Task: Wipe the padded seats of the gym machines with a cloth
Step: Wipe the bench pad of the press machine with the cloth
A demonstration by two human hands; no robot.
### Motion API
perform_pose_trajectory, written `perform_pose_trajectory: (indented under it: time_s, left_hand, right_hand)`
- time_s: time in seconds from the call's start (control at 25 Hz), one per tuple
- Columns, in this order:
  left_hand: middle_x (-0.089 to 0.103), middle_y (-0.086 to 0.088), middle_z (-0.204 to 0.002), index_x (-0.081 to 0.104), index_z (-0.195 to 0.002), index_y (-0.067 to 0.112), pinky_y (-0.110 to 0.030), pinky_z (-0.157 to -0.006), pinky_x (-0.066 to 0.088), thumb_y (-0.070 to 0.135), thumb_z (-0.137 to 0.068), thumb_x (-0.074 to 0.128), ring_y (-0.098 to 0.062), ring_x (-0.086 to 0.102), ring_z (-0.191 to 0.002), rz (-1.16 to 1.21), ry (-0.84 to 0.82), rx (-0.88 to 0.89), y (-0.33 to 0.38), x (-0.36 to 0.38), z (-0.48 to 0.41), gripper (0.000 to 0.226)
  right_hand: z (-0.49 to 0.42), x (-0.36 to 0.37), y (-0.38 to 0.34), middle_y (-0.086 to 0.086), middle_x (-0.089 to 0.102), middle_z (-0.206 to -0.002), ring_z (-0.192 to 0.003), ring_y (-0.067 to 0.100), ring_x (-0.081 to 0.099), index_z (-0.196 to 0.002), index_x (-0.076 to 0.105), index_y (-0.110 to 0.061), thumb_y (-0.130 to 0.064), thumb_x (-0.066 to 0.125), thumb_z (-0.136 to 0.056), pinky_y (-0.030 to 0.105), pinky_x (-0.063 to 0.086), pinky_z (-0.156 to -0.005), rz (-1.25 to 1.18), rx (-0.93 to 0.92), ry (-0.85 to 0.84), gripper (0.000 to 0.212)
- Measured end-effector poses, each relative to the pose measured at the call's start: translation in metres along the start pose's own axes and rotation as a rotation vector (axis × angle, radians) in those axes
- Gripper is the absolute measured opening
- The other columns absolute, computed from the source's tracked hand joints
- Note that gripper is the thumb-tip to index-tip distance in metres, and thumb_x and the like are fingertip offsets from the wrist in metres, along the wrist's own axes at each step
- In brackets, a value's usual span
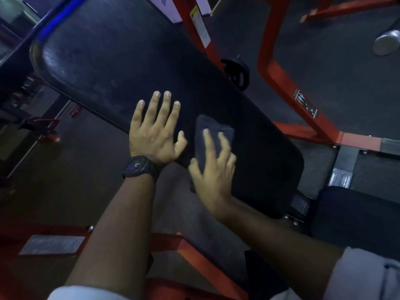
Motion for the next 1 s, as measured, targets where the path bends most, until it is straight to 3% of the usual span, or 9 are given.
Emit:
perform_pose_trajectory:
  time_s: [0.08, 0.2, 0.24, 0.32, 0.4, 0.56, 0.72, 0.92, 1.0]
  left_hand:
    - [0.042, -0.011, -0.159, 0.052, -0.146, 0.013, -0.050, -0.122, 0.020, 0.042, -0.090, 0.046, -0.029, 0.035, -0.149, -0.002, 0.011, 0.002, -0.001, 0.000, 0.000, 0.064]
    - [0.044, -0.011, -0.157, 0.054, -0.145, 0.013, -0.049, -0.121, 0.021, 0.042, -0.089, 0.047, -0.029, 0.037, -0.148, 0.004, 0.024, -0.001, 0.001, 0.000, -0.001, 0.063]
    - [0.044, -0.011, -0.157, 0.055, -0.144, 0.013, -0.049, -0.121, 0.021, 0.042, -0.089, 0.047, -0.029, 0.038, -0.148, 0.007, 0.030, -0.002, 0.001, 0.000, -0.001, 0.063]
    - [0.045, -0.011, -0.156, 0.055, -0.143, 0.012, -0.049, -0.121, 0.022, 0.041, -0.089, 0.047, -0.029, 0.039, -0.147, 0.007, 0.041, 0.000, 0.001, 0.001, 0.000, 0.062]
    - [0.046, -0.011, -0.156, 0.056, -0.143, 0.012, -0.049, -0.121, 0.022, 0.041, -0.089, 0.047, -0.029, 0.039, -0.147, 0.004, 0.045, 0.003, 0.000, 0.001, -0.001, 0.062]
    - [0.048, -0.012, -0.155, 0.057, -0.141, 0.012, -0.049, -0.120, 0.024, 0.040, -0.089, 0.046, -0.029, 0.041, -0.146, 0.021, 0.084, -0.002, 0.000, 0.002, 0.000, 0.061]
    - [0.050, -0.012, -0.152, 0.059, -0.140, 0.011, -0.049, -0.119, 0.027, 0.039, -0.089, 0.046, -0.029, 0.043, -0.145, 0.020, 0.132, 0.004, -0.002, 0.005, 0.001, 0.059]
    - [0.052, -0.011, -0.151, 0.060, -0.140, 0.012, -0.050, -0.118, 0.029, 0.038, -0.090, 0.044, -0.029, 0.043, -0.144, 0.017, 0.144, 0.005, -0.001, 0.005, 0.001, 0.058]
    - [0.051, -0.010, -0.151, 0.059, -0.140, 0.012, -0.050, -0.118, 0.029, 0.038, -0.090, 0.044, -0.029, 0.043, -0.145, 0.024, 0.138, 0.008, -0.002, 0.006, 0.002, 0.058]
  right_hand:
    - [0.002, 0.003, 0.016, -0.002, 0.024, -0.159, -0.123, 0.029, 0.044, -0.154, 0.026, -0.042, -0.037, 0.067, -0.084, 0.049, 0.046, -0.098, 0.038, -0.192, -0.019, 0.082]
    - [-0.023, 0.001, 0.007, -0.004, 0.026, -0.158, -0.121, 0.028, 0.044, -0.152, 0.029, -0.042, -0.035, 0.066, -0.085, 0.052, 0.044, -0.100, -0.209, 0.351, 0.078, 0.077]
    - [-0.019, 0.003, -0.004, -0.002, 0.025, -0.159, -0.122, 0.029, 0.043, -0.154, 0.028, -0.040, -0.038, 0.063, -0.087, 0.051, 0.043, -0.102, -0.142, 0.336, 0.056, 0.075]
    - [-0.006, 0.001, 0.003, 0.003, 0.028, -0.158, -0.124, 0.030, 0.043, -0.154, 0.031, -0.036, -0.045, 0.056, -0.090, 0.049, 0.041, -0.099, 0.043, -0.069, 0.039, 0.069]
    - [-0.020, -0.012, 0.024, 0.003, 0.039, -0.148, -0.120, 0.031, 0.047, -0.147, 0.042, -0.032, -0.047, 0.060, -0.086, 0.049, 0.044, -0.096, 0.045, -0.194, 0.032, 0.066]
    - [-0.048, -0.009, 0.012, 0.007, 0.039, -0.144, -0.119, 0.031, 0.042, -0.147, 0.043, -0.032, -0.038, 0.068, -0.087, 0.049, 0.046, -0.097, -0.153, 0.299, 0.108, 0.066]
    - [-0.022, -0.002, 0.026, 0.007, 0.028, -0.151, -0.126, 0.035, 0.038, -0.153, 0.033, -0.037, -0.042, 0.058, -0.090, 0.047, 0.048, -0.096, 0.097, -0.305, -0.002, 0.069]
    - [-0.029, 0.009, 0.009, 0.006, 0.025, -0.162, -0.133, 0.038, 0.035, -0.154, 0.035, -0.038, -0.031, 0.060, -0.090, 0.052, 0.041, -0.106, -0.168, 0.494, 0.180, 0.069]
    - [-0.004, 0.016, 0.002, 0.006, 0.025, -0.161, -0.132, 0.038, 0.035, -0.153, 0.036, -0.036, -0.035, 0.056, -0.088, 0.050, 0.040, -0.105, -0.020, -0.014, 0.127, 0.068]
Point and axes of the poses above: each hand's wrist, its own z-axis away from the middle knuckle, its own x-axis out of the palm, y = z × x, the point moved 2 cm from there along -z, towards the middle knuckle
